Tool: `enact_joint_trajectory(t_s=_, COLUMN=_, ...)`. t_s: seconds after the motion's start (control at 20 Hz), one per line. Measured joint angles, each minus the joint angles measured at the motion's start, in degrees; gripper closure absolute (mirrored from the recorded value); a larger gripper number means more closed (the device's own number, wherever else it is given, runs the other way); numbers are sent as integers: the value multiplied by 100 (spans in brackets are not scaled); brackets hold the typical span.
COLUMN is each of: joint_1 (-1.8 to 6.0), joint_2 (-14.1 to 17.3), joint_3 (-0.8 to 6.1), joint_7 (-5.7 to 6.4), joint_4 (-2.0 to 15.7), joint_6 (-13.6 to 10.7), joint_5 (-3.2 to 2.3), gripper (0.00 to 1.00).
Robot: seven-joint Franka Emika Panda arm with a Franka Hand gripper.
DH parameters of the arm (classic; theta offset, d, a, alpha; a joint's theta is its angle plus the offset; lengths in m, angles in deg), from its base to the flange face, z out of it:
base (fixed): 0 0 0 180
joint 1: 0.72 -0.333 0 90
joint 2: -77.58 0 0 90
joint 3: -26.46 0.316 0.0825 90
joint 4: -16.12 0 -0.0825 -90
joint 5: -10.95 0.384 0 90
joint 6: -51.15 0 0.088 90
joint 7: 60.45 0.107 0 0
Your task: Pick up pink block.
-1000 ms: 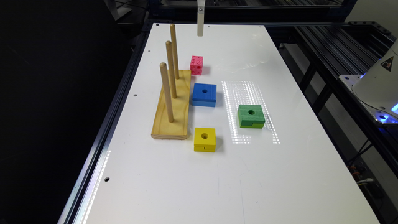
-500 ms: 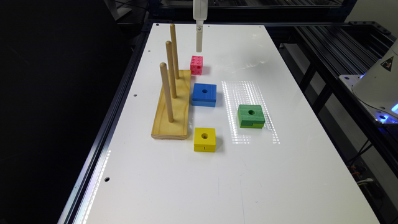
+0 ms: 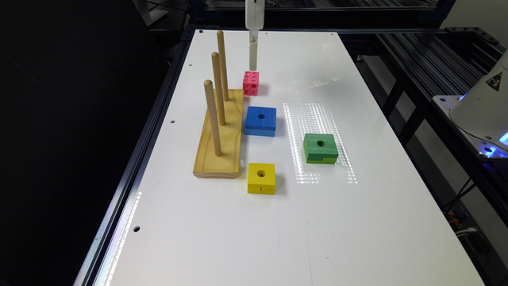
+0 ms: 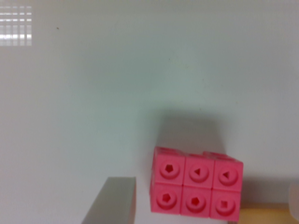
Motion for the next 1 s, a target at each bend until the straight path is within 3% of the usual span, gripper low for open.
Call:
enact_joint_trajectory(t_s=0.25, joint_1=0, joint_2=378, joint_3=2, joint_7=0, joint_4=-17, joint_6=433, joint_5=0, gripper=0)
enact_joint_trajectory(t_s=0.5, joint_1=0, joint_2=411, joint_3=9, joint_7=0, joint_4=-23, joint_6=464, joint_5=0, gripper=0)
enact_joint_trajectory(t_s=0.7, joint_1=0, joint_2=594, joint_3=13, joint_7=0, joint_4=-20, joint_6=640, joint_5=0, gripper=0)
enact_joint_trajectory(t_s=1.0, joint_1=-15, joint_2=691, joint_3=71, joint_7=34, joint_4=25, joint_6=785, joint_5=0, gripper=0)
